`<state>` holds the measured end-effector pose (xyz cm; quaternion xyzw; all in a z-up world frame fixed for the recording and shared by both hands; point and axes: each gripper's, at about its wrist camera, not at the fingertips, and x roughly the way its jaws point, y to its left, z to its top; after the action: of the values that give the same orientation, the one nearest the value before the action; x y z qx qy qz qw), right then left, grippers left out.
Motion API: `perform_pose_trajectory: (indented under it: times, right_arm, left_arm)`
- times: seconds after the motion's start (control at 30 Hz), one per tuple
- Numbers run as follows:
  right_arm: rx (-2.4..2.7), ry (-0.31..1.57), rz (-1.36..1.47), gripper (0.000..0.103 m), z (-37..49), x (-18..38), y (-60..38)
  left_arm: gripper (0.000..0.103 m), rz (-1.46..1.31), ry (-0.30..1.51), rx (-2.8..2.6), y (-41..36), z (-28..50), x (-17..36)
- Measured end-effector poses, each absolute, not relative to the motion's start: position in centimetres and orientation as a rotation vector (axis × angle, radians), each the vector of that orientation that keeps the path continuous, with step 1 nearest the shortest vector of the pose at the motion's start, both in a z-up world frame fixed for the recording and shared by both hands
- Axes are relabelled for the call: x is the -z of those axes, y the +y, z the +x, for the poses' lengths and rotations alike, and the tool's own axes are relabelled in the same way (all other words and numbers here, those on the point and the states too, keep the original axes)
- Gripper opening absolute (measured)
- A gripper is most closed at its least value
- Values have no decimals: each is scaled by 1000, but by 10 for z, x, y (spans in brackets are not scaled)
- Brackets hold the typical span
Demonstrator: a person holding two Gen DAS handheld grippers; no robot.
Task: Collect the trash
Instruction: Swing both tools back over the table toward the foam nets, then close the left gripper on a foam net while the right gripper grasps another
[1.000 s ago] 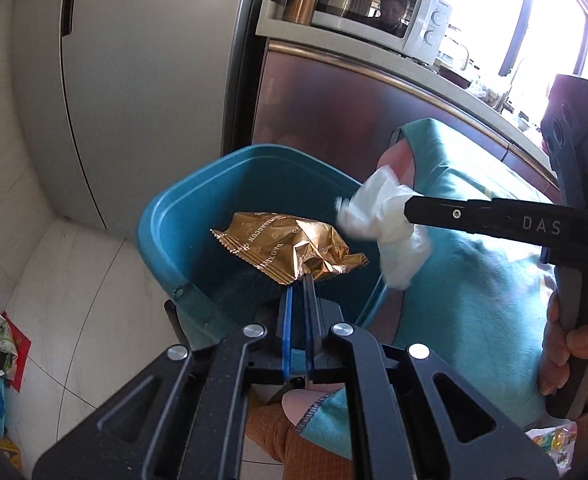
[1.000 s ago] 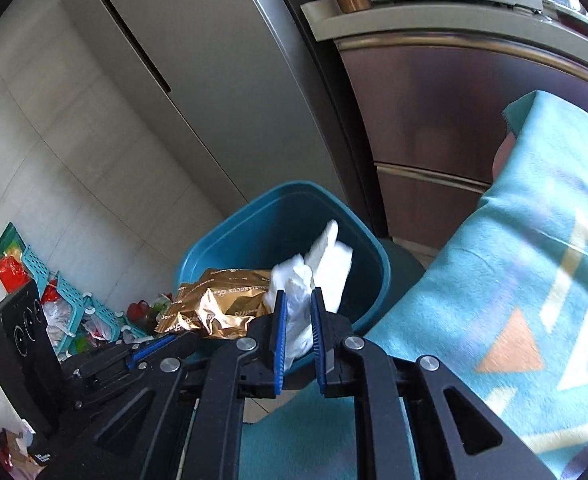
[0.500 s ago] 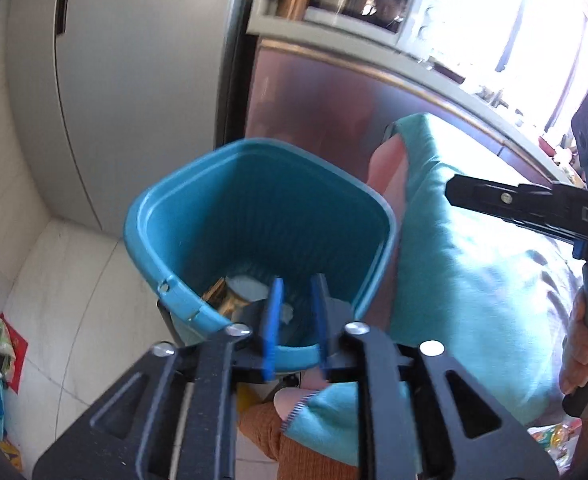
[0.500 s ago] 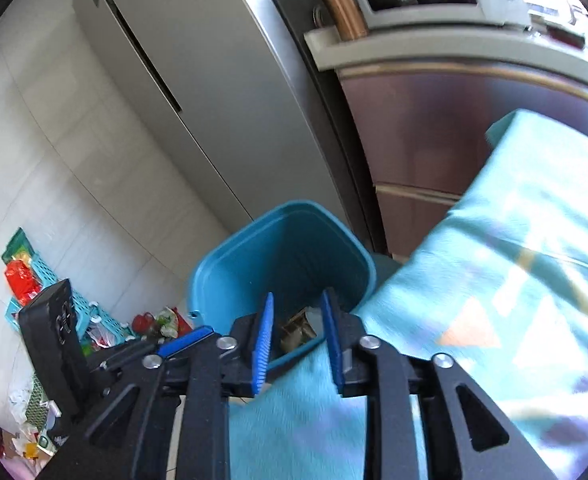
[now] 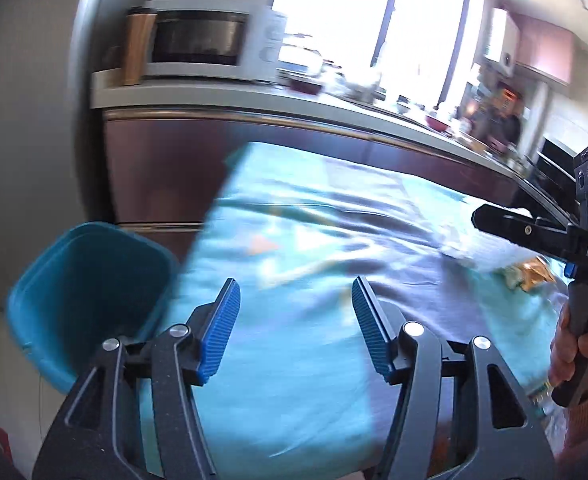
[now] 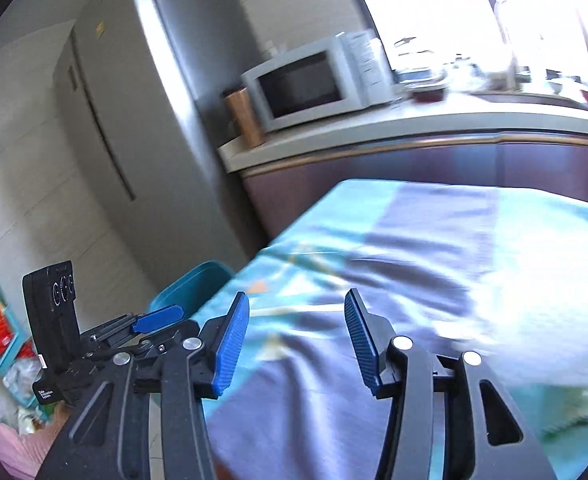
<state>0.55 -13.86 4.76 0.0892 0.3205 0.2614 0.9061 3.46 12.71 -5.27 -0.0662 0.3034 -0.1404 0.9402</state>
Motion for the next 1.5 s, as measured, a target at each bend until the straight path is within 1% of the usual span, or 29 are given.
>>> perform_pose_trajectory:
  times: [0.3,0.47,0.63,0.8,0.9,1.0,1.07,1.1,1.13,1.17,1.2,1.23,1.37,1.5]
  right_arm:
    - [-241,539,267,47,-23,-51,-261]
    - [-154,566,361,48,-18,-30,-310]
    - [-177,602,432,48,-10,-6,-321]
    - [-199,614,488,48,-2,8,-323]
    - [-214,620,526,48,2,12,-325]
    - [-232,619,546,46,4,14,-325]
    - [-247,620,549,36,5,14,-325]
    - [-252,622,547,34,5,14,-324]
    - [-256,621,546,32,5,14,-324]
    - [-261,621,546,27,6,13,-323]
    - [-265,620,544,25,6,13,-322]
    - [-267,619,542,20,5,13,-322]
    - [-272,609,535,12,3,10,-321]
    - [-277,589,533,11,-2,5,-321]
  left_arm:
    - [58,-4,599,528,-4,43,42]
    - [59,83,579,623,-65,46,39]
    - [59,155,563,674,-108,50,38]
    - [59,187,569,681,-134,62,42]
    - [52,198,587,670,-143,71,46]
    - [37,188,615,670,-147,79,51]
    - [26,181,622,669,-147,82,53]
    - [24,176,626,671,-146,82,53]
    - [18,172,628,673,-145,83,53]
    - [13,167,628,675,-144,83,53]
    - [11,166,629,678,-143,83,53]
    - [8,163,627,679,-143,82,52]
    - [4,153,608,676,-136,79,47]
    - [4,129,589,667,-125,75,39]
